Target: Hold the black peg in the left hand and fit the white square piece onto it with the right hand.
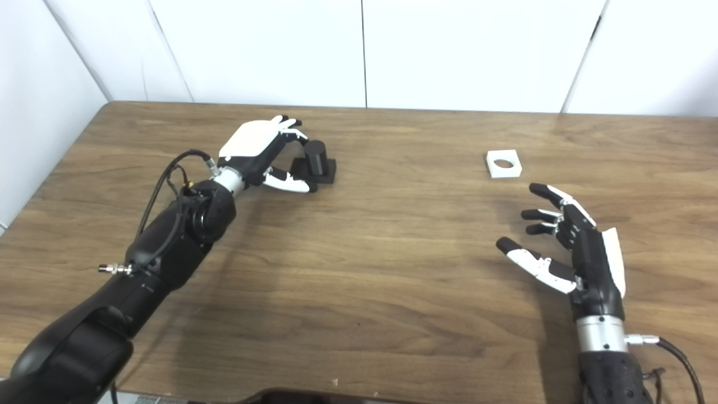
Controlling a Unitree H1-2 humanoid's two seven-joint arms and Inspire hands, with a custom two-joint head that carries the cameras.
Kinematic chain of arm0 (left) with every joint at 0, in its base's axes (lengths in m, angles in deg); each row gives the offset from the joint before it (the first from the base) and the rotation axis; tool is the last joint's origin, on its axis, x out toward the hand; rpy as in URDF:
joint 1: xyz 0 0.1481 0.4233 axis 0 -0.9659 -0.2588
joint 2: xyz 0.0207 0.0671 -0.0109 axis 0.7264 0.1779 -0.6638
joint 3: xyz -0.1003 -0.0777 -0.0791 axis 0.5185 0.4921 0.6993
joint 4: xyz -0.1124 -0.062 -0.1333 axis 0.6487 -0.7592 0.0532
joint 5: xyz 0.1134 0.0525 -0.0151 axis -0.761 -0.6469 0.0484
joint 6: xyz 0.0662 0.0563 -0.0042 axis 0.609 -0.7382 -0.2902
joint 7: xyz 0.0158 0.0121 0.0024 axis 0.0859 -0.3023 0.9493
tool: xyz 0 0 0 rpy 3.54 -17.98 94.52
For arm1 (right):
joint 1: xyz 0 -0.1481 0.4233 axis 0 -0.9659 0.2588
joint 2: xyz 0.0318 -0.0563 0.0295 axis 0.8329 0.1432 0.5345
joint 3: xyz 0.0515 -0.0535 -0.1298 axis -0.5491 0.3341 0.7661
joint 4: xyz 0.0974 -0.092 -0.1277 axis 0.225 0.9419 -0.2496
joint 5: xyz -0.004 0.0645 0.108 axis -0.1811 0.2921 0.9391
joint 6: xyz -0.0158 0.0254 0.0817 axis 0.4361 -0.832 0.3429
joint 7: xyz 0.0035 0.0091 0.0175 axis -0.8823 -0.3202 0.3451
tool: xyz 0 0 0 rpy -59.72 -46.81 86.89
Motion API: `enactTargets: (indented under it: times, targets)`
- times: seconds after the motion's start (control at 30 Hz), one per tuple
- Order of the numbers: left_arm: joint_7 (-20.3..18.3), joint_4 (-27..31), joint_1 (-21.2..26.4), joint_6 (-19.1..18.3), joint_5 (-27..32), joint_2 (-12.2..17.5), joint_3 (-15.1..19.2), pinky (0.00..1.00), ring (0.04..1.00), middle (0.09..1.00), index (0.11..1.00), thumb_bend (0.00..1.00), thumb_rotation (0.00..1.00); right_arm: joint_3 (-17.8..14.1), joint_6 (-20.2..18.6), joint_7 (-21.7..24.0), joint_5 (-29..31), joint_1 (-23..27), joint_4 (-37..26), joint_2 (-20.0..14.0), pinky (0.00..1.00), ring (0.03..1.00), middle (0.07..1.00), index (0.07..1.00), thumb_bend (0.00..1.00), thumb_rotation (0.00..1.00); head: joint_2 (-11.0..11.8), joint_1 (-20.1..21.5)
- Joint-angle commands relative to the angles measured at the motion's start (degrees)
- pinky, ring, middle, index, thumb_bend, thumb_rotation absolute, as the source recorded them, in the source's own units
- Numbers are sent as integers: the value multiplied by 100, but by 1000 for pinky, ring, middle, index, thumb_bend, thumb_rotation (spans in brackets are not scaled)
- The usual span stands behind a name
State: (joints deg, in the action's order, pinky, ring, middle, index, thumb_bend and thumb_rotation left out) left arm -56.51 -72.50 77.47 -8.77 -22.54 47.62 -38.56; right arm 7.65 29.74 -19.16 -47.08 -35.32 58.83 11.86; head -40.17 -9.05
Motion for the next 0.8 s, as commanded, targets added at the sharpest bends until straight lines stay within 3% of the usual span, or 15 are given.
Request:
enactTargets:
  times: [0.0, 0.2, 0.23, 0.3, 0.77]
  targets:
    - [-28, -16, 182, 58, 15, -30, -47, 940, 987, 929, 677, 739, 316, 2, -8, -9, 21, -60, -134, 74, 588, 675, 827, 772, 659, 254, -8, -6]
    - [-31, 22, 127, 41, 78, -39, -73, 934, 957, 887, 596, 711, 213, -38, -44, -5, 61, -131, -220, 58, 579, 682, 828, 772, 651, 252, -47, 12]
    - [-36, 28, 120, 36, 82, -39, -76, 932, 950, 881, 527, 580, 122, -40, -37, -12, 50, -133, -224, 54, 570, 677, 827, 770, 652, 260, -47, 12]
    - [-59, 45, 105, 41, 107, -39, -74, 930, 947, 879, 501, 529, 87, -48, -55, -11, 75, -143, -249, 58, 570, 678, 827, 768, 649, 252, -61, 17]
    - [-464, 17, 117, 306, 394, 67, -152, 971, 960, 891, 495, 516, 83, -61, -24, -22, 79, -152, -234, 62, 564, 676, 824, 764, 649, 289, -69, 43]
